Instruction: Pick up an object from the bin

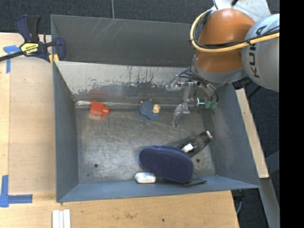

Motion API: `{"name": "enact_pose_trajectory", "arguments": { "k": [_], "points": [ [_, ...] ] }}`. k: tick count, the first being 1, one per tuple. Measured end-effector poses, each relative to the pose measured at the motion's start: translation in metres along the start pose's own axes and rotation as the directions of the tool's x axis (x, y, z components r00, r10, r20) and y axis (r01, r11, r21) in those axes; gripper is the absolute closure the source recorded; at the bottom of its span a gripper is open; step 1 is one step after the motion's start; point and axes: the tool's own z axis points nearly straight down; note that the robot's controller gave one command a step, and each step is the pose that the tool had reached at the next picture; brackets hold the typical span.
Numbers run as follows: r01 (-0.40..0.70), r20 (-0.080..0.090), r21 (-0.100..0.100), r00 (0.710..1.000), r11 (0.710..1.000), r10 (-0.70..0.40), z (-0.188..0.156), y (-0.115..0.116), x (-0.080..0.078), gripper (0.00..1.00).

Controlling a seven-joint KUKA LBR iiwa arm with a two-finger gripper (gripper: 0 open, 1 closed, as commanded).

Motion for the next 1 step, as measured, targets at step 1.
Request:
{"name": "enact_pose_trajectory", "arguments": {
  "k": [1],
  "points": [
    [0.039,0.036,0.005,0.999,0.999,-0.039,0.1064,0.0169,0.0052,0.00]
  ]
}}
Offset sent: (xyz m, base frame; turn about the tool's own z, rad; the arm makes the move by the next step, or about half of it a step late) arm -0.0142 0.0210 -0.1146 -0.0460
